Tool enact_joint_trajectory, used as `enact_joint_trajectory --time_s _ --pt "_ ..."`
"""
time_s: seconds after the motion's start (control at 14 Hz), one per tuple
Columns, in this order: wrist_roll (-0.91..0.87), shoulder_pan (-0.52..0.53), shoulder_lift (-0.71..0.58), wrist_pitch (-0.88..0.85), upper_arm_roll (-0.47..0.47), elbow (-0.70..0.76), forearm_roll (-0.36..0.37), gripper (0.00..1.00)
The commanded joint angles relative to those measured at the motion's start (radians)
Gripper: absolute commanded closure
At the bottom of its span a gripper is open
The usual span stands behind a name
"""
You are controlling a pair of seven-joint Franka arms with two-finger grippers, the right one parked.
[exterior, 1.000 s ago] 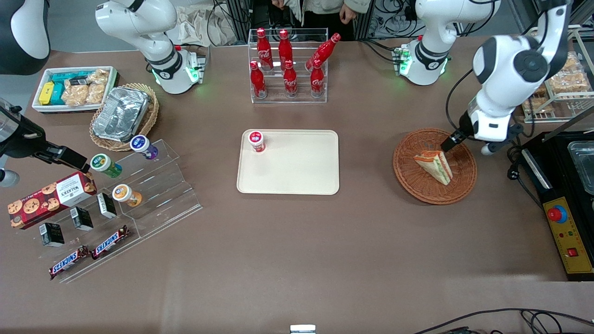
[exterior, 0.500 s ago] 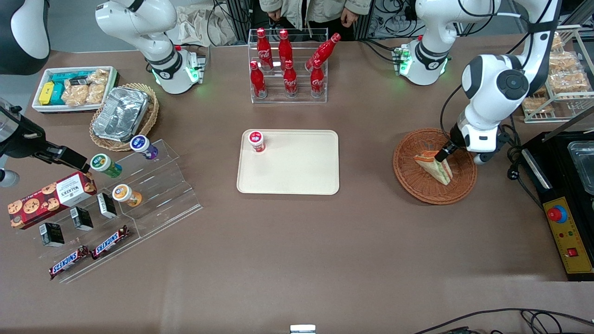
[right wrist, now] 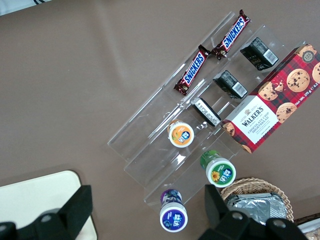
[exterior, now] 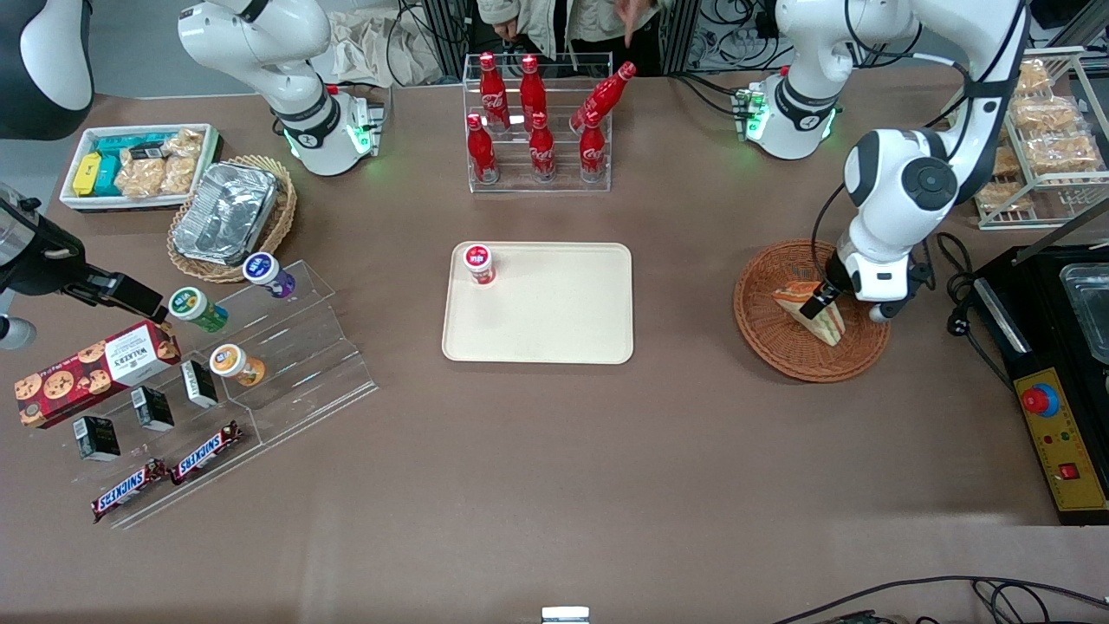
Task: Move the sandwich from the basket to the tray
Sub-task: 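Lower the open left gripper around the wrapped sandwich in the basket, then close the left gripper on the sandwich and lift it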
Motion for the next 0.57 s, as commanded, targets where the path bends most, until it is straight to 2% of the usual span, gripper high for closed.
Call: enact_joint_trajectory --time_s 0.0,0.29,0.36,0.43,0.5 --pt "-0.023 -0.014 0.011 0.031 0.0 -0.02 0.005 0.01" --pt "-0.04 -0.016 0.028 0.048 0.0 -0.017 0.006 0.02" --pt "-0.049 -0.022 0.04 0.072 0.001 -0.018 0.008 0.06" --pt "-0.054 -0.028 0.04 0.075 0.001 -0.018 0.008 0.15" --pt "-0.057 -0.028 0.035 0.075 0.001 -0.018 0.008 0.3"
